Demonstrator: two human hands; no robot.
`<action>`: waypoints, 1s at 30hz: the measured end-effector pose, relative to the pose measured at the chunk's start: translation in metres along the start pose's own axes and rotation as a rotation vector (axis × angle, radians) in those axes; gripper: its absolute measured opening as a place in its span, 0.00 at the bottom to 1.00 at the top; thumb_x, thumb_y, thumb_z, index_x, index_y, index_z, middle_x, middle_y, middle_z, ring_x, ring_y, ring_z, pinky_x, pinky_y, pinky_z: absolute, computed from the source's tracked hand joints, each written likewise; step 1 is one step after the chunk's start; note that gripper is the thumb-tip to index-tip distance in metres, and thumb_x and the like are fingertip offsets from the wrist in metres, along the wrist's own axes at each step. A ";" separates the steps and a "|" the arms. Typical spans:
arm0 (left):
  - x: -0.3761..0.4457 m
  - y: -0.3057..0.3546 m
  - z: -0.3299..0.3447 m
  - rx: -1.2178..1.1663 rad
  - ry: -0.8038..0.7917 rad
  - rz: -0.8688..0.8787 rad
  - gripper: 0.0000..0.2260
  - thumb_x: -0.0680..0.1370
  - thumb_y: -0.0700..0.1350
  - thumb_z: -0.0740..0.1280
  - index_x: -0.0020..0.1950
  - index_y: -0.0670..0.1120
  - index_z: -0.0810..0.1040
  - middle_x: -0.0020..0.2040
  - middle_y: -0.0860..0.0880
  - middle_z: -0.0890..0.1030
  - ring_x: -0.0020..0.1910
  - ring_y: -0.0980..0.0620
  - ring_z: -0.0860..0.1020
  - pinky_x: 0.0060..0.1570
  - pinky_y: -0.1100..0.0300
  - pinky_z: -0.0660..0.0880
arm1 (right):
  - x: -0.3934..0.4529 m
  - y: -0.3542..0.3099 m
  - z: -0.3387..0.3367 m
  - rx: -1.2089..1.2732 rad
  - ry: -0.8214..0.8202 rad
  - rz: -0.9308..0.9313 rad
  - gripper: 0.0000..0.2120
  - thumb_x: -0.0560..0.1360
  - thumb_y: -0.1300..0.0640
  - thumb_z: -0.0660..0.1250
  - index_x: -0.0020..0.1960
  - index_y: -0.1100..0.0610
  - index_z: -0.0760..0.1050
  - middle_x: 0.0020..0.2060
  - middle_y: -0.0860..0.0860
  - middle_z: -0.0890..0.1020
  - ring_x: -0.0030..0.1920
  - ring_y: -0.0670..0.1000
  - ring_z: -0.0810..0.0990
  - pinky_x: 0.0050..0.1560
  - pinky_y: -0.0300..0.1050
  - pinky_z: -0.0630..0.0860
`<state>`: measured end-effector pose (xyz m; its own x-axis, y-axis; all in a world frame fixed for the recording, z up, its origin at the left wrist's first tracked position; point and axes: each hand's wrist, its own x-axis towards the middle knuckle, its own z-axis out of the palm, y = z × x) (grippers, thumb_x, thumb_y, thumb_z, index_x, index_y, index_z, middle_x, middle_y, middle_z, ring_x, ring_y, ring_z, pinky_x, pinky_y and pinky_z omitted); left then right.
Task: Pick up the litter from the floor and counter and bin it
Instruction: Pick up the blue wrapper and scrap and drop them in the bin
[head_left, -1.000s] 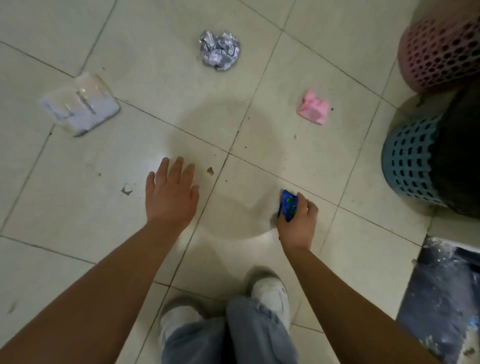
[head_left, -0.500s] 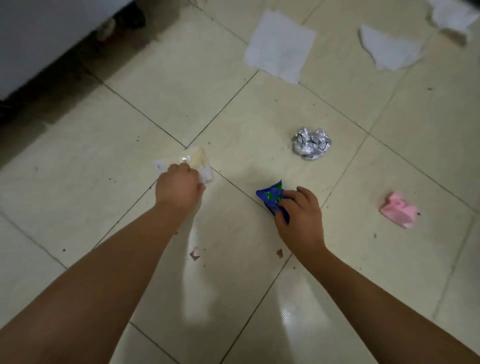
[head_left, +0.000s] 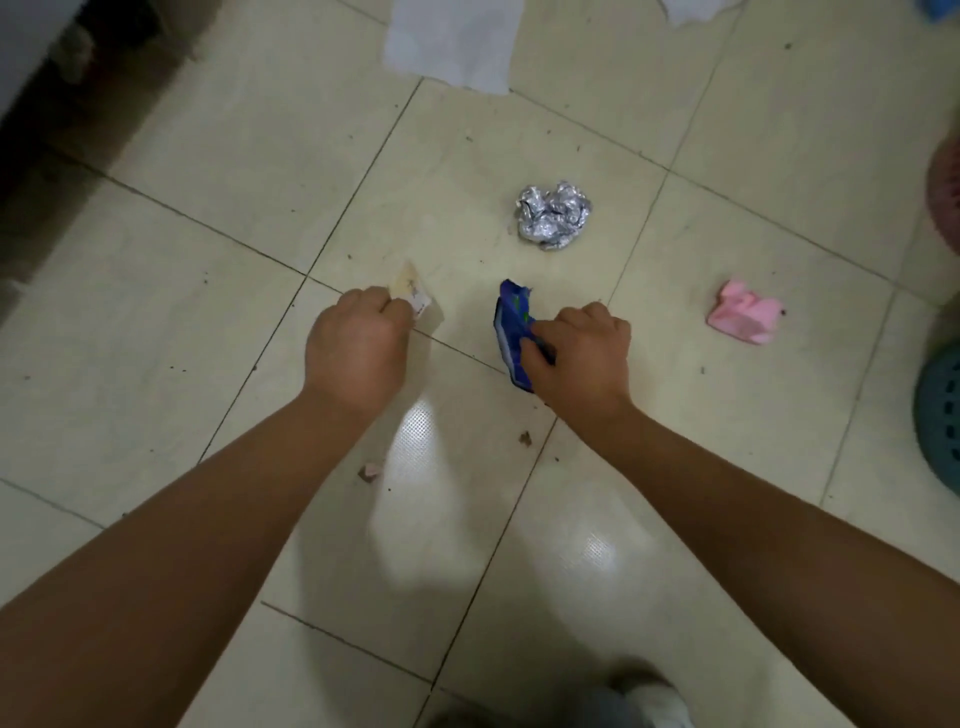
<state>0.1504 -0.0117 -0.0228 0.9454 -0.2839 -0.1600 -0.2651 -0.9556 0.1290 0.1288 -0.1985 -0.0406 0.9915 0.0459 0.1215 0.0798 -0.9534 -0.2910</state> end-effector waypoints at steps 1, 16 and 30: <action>-0.004 0.011 -0.016 -0.019 -0.024 -0.013 0.08 0.58 0.28 0.77 0.31 0.35 0.80 0.26 0.38 0.78 0.23 0.41 0.78 0.22 0.59 0.73 | -0.001 -0.002 -0.018 0.019 -0.028 0.001 0.17 0.64 0.58 0.55 0.19 0.59 0.72 0.15 0.53 0.72 0.20 0.51 0.66 0.32 0.37 0.58; -0.076 0.253 -0.311 -0.275 -0.309 0.067 0.11 0.79 0.36 0.57 0.52 0.33 0.77 0.50 0.34 0.79 0.48 0.36 0.79 0.45 0.50 0.74 | -0.087 0.039 -0.400 0.294 -0.363 0.866 0.22 0.75 0.63 0.57 0.25 0.53 0.55 0.24 0.48 0.63 0.28 0.50 0.64 0.28 0.41 0.60; 0.012 0.536 -0.334 -0.691 -0.419 -0.056 0.11 0.81 0.38 0.57 0.51 0.34 0.77 0.41 0.43 0.73 0.42 0.49 0.70 0.41 0.62 0.63 | -0.111 0.296 -0.521 0.338 -0.342 1.352 0.16 0.78 0.61 0.59 0.32 0.64 0.67 0.24 0.53 0.67 0.33 0.56 0.69 0.39 0.43 0.63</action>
<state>0.0827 -0.5009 0.3717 0.7679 -0.3746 -0.5197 0.0868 -0.7429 0.6638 -0.0109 -0.6408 0.3539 0.2966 -0.7080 -0.6409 -0.9549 -0.2096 -0.2104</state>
